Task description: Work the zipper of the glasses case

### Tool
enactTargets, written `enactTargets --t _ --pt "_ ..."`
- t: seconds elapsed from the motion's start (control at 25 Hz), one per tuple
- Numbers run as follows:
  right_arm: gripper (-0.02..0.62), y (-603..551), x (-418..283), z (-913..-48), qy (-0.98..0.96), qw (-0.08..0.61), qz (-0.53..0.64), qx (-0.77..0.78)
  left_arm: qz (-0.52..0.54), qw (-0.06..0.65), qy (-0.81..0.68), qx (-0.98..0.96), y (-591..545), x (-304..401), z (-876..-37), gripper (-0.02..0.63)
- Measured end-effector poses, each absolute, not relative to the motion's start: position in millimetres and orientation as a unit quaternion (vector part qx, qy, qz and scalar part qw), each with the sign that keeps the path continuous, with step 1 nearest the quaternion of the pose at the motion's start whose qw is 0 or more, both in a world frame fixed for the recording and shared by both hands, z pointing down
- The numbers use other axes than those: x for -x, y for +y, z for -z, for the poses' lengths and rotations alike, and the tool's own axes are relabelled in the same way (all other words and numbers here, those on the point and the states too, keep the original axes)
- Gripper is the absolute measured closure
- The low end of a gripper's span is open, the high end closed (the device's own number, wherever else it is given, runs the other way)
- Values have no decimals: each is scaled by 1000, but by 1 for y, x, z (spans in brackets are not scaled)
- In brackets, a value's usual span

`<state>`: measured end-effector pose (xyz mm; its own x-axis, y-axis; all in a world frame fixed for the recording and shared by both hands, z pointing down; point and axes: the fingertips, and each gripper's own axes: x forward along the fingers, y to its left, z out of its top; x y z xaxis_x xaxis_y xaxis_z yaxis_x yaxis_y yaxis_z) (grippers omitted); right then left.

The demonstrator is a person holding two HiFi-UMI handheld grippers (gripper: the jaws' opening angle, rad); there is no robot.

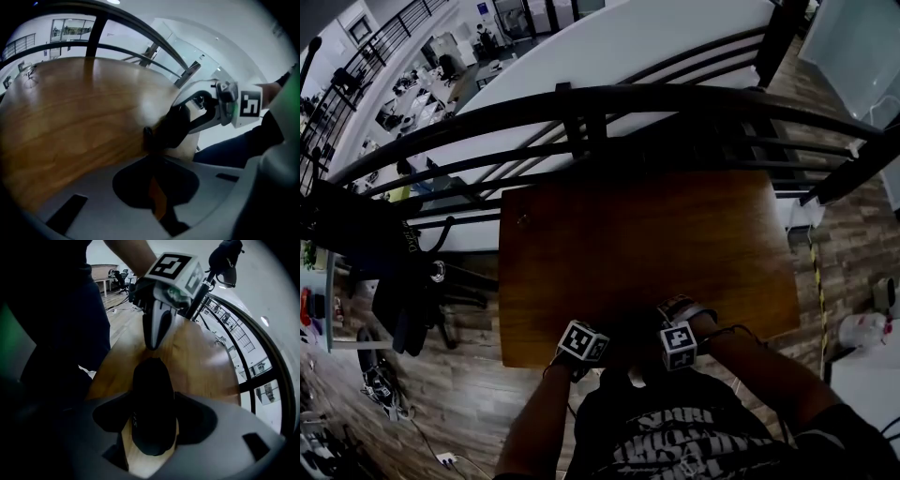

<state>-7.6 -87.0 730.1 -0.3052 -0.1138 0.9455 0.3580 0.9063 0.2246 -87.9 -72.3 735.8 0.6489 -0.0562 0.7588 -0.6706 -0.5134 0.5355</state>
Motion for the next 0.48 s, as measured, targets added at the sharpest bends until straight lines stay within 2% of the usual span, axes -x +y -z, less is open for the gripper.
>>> enactTargets --t 0.08,0.48 --pt "336 -87 9 -726 -784 586 189 79 -376 451 -233 -775 -60 89 -749 601" --pt "276 -87 19 -724 -791 586 150 91 -436 426 -200 -767 -44 80 -759 601"
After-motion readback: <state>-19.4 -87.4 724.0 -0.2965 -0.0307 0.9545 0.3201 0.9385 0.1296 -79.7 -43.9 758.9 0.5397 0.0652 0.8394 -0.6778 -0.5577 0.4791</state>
